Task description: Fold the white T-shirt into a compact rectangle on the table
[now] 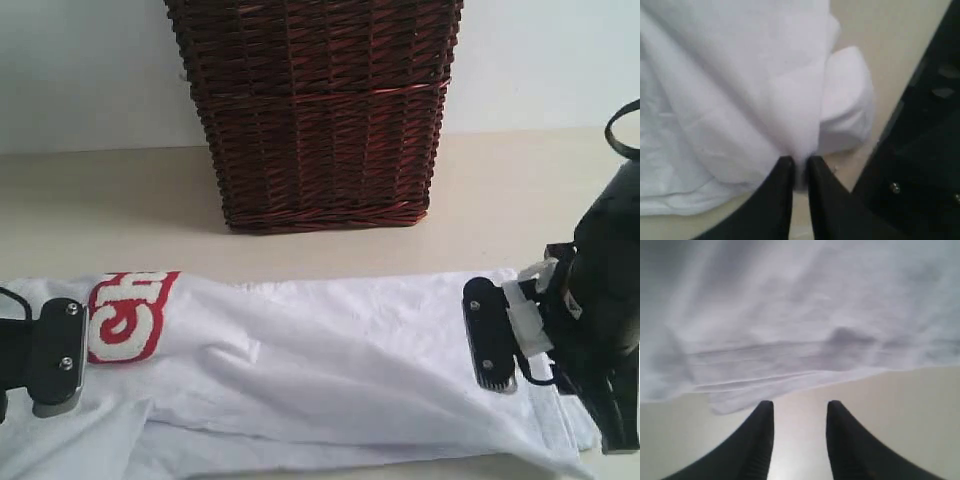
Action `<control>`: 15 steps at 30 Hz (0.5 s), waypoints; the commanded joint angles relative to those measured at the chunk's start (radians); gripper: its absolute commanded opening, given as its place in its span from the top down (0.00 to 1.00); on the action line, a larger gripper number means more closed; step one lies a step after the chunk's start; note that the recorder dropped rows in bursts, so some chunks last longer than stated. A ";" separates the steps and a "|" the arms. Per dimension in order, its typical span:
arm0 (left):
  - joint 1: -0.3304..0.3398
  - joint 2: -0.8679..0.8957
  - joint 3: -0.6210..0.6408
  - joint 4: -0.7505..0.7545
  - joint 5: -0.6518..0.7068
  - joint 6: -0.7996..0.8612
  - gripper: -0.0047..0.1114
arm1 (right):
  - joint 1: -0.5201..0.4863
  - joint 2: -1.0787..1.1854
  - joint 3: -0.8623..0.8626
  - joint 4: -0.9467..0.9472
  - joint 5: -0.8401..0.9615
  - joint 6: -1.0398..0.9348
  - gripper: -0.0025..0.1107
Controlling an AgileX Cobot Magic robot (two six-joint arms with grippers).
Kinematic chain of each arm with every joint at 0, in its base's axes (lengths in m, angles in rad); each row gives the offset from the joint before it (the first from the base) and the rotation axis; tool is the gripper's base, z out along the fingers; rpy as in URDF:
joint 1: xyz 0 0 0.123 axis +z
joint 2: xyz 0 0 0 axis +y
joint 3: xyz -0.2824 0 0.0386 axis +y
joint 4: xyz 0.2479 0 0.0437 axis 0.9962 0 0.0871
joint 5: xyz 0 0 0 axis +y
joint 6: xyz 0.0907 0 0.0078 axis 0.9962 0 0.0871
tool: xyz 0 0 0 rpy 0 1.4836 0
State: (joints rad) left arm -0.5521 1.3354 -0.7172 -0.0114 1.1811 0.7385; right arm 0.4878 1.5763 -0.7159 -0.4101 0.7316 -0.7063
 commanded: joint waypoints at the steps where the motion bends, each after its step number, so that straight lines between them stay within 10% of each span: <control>1: -0.006 -0.006 -0.003 -0.001 0.040 -0.033 0.63 | 0.001 -0.003 -0.002 -0.197 -0.099 0.248 0.62; 8: -0.006 -0.026 -0.017 0.011 0.040 -0.045 0.51 | -0.126 0.050 -0.058 -0.197 -0.360 0.694 0.97; 15: -0.006 -0.070 -0.082 0.011 0.040 -0.137 0.51 | -0.159 0.255 -0.202 -0.142 -0.294 0.696 0.98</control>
State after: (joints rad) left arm -0.5521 1.2832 -0.7803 0.0000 1.2172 0.6483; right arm 0.3340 1.7611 -0.8531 -0.5785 0.4484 -0.0222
